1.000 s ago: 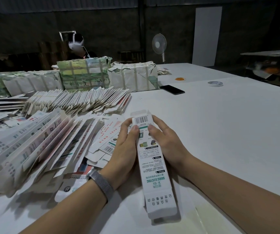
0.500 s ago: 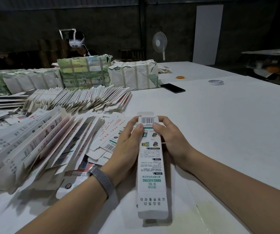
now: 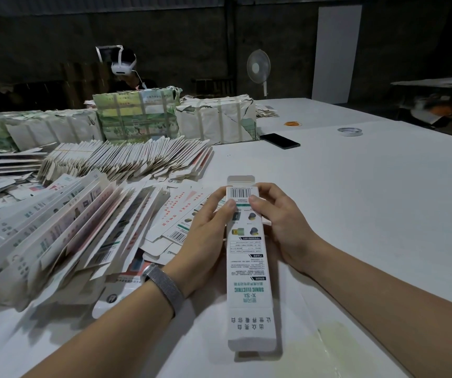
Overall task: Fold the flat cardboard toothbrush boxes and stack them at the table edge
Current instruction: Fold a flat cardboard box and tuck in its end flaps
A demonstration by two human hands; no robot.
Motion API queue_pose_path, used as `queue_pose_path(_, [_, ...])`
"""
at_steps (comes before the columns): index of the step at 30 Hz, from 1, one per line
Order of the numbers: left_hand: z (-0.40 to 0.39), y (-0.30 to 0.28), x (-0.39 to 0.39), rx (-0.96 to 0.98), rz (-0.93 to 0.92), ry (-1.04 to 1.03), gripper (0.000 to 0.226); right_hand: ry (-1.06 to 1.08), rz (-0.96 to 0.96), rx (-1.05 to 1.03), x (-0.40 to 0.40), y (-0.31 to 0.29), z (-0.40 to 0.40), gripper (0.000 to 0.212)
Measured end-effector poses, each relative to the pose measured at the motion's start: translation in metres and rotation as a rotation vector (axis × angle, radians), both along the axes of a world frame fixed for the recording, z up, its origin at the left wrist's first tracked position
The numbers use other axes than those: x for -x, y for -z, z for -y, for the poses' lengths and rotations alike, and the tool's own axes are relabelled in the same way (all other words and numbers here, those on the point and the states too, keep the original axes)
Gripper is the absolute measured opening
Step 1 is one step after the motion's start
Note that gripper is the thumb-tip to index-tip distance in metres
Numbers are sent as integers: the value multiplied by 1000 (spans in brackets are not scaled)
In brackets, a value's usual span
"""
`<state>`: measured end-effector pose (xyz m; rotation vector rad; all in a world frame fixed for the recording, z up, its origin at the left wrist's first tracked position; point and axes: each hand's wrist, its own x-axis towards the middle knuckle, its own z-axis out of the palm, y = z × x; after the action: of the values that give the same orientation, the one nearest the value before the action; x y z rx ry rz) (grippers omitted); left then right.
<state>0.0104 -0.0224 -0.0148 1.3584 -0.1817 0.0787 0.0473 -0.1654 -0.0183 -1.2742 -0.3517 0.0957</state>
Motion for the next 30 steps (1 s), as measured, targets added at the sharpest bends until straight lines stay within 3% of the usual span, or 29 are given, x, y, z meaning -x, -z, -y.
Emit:
queue_pose_path(6, [0,3,1,4,11,24,23,79,104,31,1,0,1,28])
queue_pose_path(10, [-3,5,1,12,42,12,30,73,121,41,1,-1,1,38])
queue_pose_path(21, [-4,3,1,17,38,43,27,65,157,76,1,0,2,30])
queue_pose_path(30, [-5,7,-1,5,37,43,24,26,70,104,-2,-1,-2,18])
